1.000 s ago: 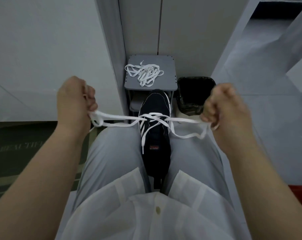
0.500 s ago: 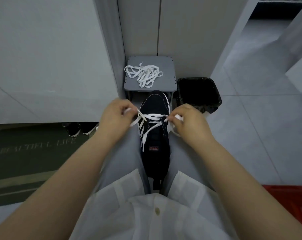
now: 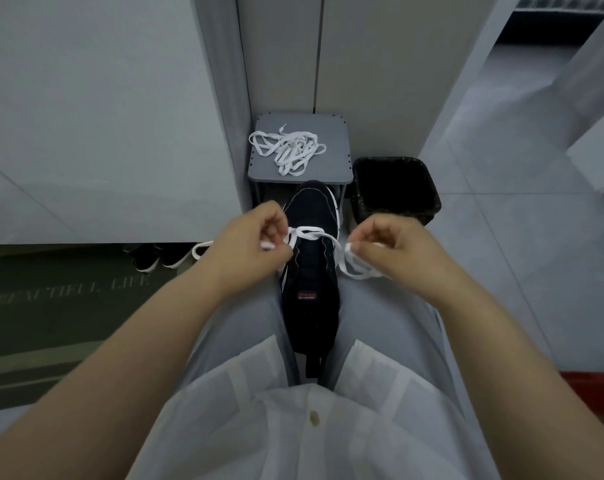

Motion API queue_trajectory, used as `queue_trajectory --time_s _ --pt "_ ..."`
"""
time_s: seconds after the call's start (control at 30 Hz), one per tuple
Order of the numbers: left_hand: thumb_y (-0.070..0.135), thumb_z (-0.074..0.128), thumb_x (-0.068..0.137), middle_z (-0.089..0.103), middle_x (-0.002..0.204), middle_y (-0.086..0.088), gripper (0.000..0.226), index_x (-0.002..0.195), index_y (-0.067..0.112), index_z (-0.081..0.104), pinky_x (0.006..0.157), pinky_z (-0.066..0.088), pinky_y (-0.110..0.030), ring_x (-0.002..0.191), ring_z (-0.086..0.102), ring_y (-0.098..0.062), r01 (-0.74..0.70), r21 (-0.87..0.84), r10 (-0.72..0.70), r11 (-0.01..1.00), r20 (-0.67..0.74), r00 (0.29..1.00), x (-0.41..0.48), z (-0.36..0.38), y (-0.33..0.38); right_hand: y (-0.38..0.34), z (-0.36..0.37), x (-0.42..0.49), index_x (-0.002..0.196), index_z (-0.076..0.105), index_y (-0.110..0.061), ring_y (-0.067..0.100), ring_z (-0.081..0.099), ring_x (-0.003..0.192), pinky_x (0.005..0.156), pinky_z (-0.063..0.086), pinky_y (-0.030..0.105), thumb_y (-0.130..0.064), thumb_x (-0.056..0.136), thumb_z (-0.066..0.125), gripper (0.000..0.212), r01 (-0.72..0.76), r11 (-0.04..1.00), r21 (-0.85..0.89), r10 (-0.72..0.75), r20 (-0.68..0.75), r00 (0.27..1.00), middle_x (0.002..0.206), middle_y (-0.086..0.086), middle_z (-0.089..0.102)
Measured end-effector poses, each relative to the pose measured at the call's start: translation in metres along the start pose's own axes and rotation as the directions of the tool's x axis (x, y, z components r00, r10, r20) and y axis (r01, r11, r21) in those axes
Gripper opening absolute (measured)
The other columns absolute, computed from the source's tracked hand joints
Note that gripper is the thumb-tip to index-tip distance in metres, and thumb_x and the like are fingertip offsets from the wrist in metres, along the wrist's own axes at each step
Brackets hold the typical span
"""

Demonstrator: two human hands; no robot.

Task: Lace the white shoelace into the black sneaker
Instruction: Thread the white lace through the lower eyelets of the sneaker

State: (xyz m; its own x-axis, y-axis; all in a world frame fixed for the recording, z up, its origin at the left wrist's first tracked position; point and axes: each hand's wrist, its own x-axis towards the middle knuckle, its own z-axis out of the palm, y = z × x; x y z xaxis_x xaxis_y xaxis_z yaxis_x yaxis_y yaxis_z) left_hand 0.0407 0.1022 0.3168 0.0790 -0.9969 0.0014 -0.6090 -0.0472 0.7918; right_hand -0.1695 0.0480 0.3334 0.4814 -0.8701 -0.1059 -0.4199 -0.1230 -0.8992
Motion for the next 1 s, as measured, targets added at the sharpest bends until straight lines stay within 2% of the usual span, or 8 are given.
queue_trajectory --time_s 0.17,0.23,0.37,0.47,0.53,0.73,0.87,1.0 --pt "0.028 0.047 0.069 0.047 0.095 0.009 0.036 0.099 0.022 0.067 0.083 0.030 -0.016 0.091 0.042 -0.003 -0.085 0.219 0.082 0.972 0.022 0.996 0.013 0.008 -0.003 0.010 0.014 0.021 0.082 0.067 -0.015 -0.006 0.052 0.056 0.059 0.038 0.007 -0.025 0.093 0.053 0.020 -0.018 0.983 -0.182 -0.003 -0.117 0.993 0.072 -0.004 0.065" --pt "0.031 0.047 0.076 0.048 0.101 0.010 0.033 0.095 0.019 0.071 0.089 0.028 -0.018 0.100 0.042 -0.008 -0.091 0.238 0.098 0.967 -0.017 0.995 0.021 0.010 0.000 0.011 0.021 0.030 0.083 0.063 -0.016 -0.001 0.053 0.052 0.063 0.045 0.018 -0.024 0.093 0.051 0.017 -0.039 0.973 -0.225 0.015 -0.109 0.994 0.067 -0.004 0.067" --pt "0.019 0.054 0.090 0.059 0.077 0.007 0.013 0.092 0.015 0.067 0.066 0.036 -0.018 0.073 0.054 -0.011 -0.056 0.191 0.067 0.980 -0.055 0.996 0.033 0.015 0.003 0.007 0.030 0.042 0.078 0.061 -0.017 0.005 0.054 0.044 0.059 0.048 0.025 -0.024 0.091 0.054 0.017 -0.026 0.968 -0.250 0.015 -0.045 0.999 0.047 -0.006 0.061" --pt "0.014 0.062 0.085 0.059 0.073 0.004 0.010 0.094 0.014 0.065 0.056 0.035 -0.009 0.060 0.051 -0.008 -0.015 0.163 0.028 0.987 -0.078 0.997 0.036 0.016 -0.001 0.006 0.034 0.052 0.080 0.064 -0.023 0.006 0.053 0.057 0.063 0.046 0.026 -0.025 0.082 0.067 0.004 0.025 0.937 -0.349 -0.062 -0.093 0.994 0.058 -0.010 0.057" --pt "0.012 0.066 0.082 0.058 0.069 0.007 0.014 0.095 0.015 0.064 0.054 0.036 -0.006 0.053 0.048 -0.003 -0.001 0.125 0.008 0.992 -0.058 0.998 0.036 0.016 -0.004 0.005 0.038 0.056 0.089 0.068 -0.023 0.009 0.053 0.071 0.069 0.047 0.029 -0.027 0.078 0.071 0.012 0.058 0.898 -0.436 -0.103 -0.081 0.991 0.068 -0.013 0.052" --pt "0.008 0.071 0.076 0.060 0.084 0.006 0.026 0.100 0.017 0.067 0.067 0.037 -0.007 0.074 0.054 -0.006 -0.035 0.116 0.042 0.993 -0.057 0.997 0.035 0.016 -0.011 -0.001 0.041 0.058 0.103 0.068 -0.016 0.024 0.054 0.102 0.073 0.039 0.032 -0.024 0.092 0.051 0.022 0.251 0.582 -0.774 -0.279 0.100 0.955 0.104 0.005 0.059" --pt "0.010 0.072 0.076 0.062 0.090 0.006 0.026 0.100 0.018 0.069 0.068 0.036 -0.004 0.079 0.055 -0.006 -0.078 0.089 0.080 0.993 -0.022 0.997 0.037 0.016 -0.011 -0.004 0.032 0.056 0.098 0.063 -0.011 0.022 0.053 0.094 0.076 0.043 0.035 -0.023 0.093 0.051 0.018 0.262 0.710 -0.653 -0.277 0.082 0.957 0.102 0.006 0.056" --pt "0.012 0.071 0.077 0.058 0.083 0.009 0.021 0.098 0.016 0.072 0.071 0.043 -0.016 0.074 0.056 -0.007 -0.069 0.010 0.069 0.998 -0.014 0.998 0.041 0.017 -0.010 -0.023 0.019 0.055 0.096 0.062 -0.011 0.015 0.053 0.081 0.071 0.039 0.024 -0.020 0.094 0.050 0.015 0.220 0.846 -0.486 -0.253 -0.002 0.967 0.083 -0.007 0.053"
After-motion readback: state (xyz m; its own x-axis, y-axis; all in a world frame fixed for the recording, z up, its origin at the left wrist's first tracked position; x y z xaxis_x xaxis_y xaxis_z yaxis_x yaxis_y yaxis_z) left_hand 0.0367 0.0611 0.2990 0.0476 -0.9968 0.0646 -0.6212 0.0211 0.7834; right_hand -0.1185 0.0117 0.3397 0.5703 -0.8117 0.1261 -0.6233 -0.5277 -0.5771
